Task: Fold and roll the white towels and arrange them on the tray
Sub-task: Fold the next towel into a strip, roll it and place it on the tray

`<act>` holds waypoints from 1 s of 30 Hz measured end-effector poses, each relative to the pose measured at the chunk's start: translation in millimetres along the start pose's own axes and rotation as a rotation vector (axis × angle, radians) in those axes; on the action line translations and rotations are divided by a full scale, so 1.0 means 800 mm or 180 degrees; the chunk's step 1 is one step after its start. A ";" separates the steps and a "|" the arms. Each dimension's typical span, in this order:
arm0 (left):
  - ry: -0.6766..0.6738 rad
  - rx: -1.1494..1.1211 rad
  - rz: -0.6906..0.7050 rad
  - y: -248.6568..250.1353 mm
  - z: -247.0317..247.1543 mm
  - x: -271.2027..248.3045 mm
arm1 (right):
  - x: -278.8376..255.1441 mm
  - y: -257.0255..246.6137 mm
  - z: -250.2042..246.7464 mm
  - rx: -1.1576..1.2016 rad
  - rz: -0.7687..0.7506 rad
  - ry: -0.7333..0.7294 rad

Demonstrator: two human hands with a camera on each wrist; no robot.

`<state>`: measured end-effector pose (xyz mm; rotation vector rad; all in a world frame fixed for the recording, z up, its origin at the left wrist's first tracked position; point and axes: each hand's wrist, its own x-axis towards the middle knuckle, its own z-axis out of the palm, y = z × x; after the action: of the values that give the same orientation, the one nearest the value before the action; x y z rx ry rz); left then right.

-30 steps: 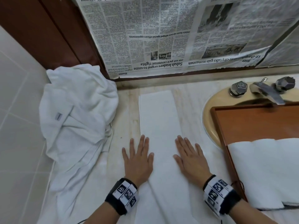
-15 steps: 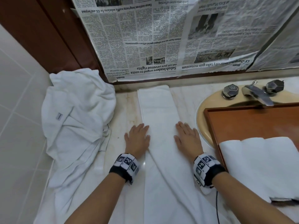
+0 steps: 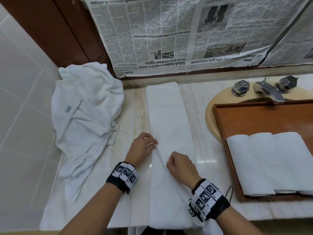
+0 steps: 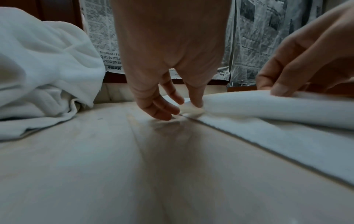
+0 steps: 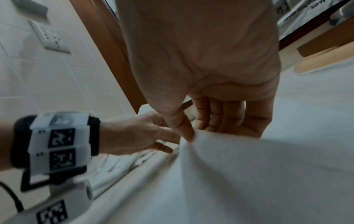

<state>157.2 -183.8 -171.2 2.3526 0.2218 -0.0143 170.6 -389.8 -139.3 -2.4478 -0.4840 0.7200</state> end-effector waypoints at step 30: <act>0.0248 0.0755 -0.0192 -0.007 0.025 -0.072 | -0.017 -0.021 0.051 -0.0341 -0.1058 0.0433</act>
<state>100.3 -202.8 -185.3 2.5843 0.3459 0.0231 133.0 -367.0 -152.9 -2.4084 -0.8678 0.3957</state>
